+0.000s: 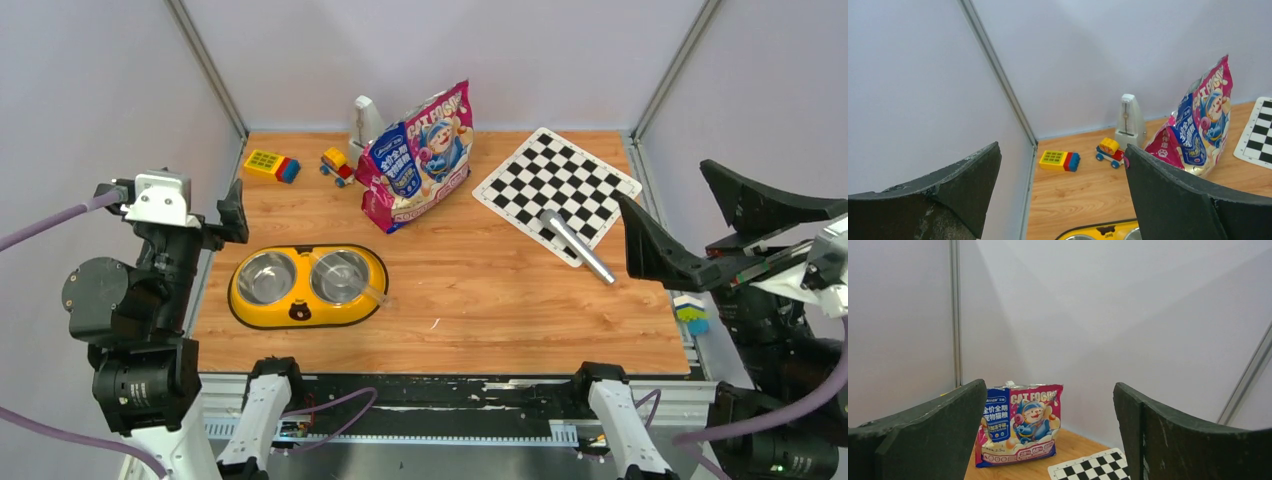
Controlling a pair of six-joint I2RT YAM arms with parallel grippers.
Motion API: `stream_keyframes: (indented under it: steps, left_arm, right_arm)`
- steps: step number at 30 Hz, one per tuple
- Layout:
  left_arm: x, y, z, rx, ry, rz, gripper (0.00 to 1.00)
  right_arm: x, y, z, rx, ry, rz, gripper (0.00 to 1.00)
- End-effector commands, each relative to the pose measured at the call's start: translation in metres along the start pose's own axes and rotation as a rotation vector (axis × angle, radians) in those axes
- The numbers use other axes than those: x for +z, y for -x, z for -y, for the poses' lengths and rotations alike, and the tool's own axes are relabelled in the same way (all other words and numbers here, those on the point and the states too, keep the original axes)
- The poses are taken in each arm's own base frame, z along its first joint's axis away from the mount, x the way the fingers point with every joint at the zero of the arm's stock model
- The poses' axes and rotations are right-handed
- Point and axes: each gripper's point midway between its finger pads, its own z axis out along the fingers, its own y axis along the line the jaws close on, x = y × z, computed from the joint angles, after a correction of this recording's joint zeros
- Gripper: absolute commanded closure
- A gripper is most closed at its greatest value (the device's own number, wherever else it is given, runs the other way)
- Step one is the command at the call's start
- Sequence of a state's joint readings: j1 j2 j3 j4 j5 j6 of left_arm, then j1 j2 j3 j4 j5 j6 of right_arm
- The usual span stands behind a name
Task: Serve the pet food
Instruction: Move the pet food bag to the center of the board.
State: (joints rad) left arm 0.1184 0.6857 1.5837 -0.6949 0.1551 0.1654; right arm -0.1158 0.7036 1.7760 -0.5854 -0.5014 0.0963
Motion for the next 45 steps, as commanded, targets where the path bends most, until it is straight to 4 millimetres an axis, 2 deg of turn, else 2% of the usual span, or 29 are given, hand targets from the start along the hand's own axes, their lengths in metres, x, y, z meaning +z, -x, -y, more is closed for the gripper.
stream_keyframes:
  steps: [1,9,15,25,31,38,42,45]
  left_arm:
    - [0.019,-0.029,0.004,-0.015,-0.028,-0.101,0.0]
    - [0.028,-0.029,0.023,-0.032,-0.14,-0.099,0.0]
    - [0.038,-0.036,0.038,-0.038,-0.238,-0.113,0.0]
    - [0.059,-0.071,0.058,-0.039,-0.351,-0.17,0.0]
    - [0.073,-0.09,0.077,-0.099,-0.45,-0.191,0.0]
    - [0.08,-0.1,0.09,-0.127,-0.505,-0.211,0.0]
    - [0.083,-0.122,0.096,-0.141,-0.519,-0.28,0.0]
    - [0.085,-0.132,0.098,-0.115,-0.521,-0.29,0.0]
  right_arm:
    - [0.023,-0.058,0.014,0.11,0.01,-0.17,0.0]
    - [0.015,-0.083,0.003,-0.035,0.126,-0.223,0.0]
    - [0.018,-0.104,0.002,-0.068,0.187,-0.267,0.0]
    - [0.024,-0.177,0.01,-0.002,0.218,-0.372,0.0]
    - [0.016,-0.214,0.009,0.027,0.232,-0.421,0.0]
    - [0.013,-0.236,0.01,0.04,0.235,-0.431,0.0]
    - [0.02,-0.245,0.013,0.068,0.233,-0.439,0.0]
    - [0.013,-0.26,0.009,0.082,0.247,-0.446,0.0]
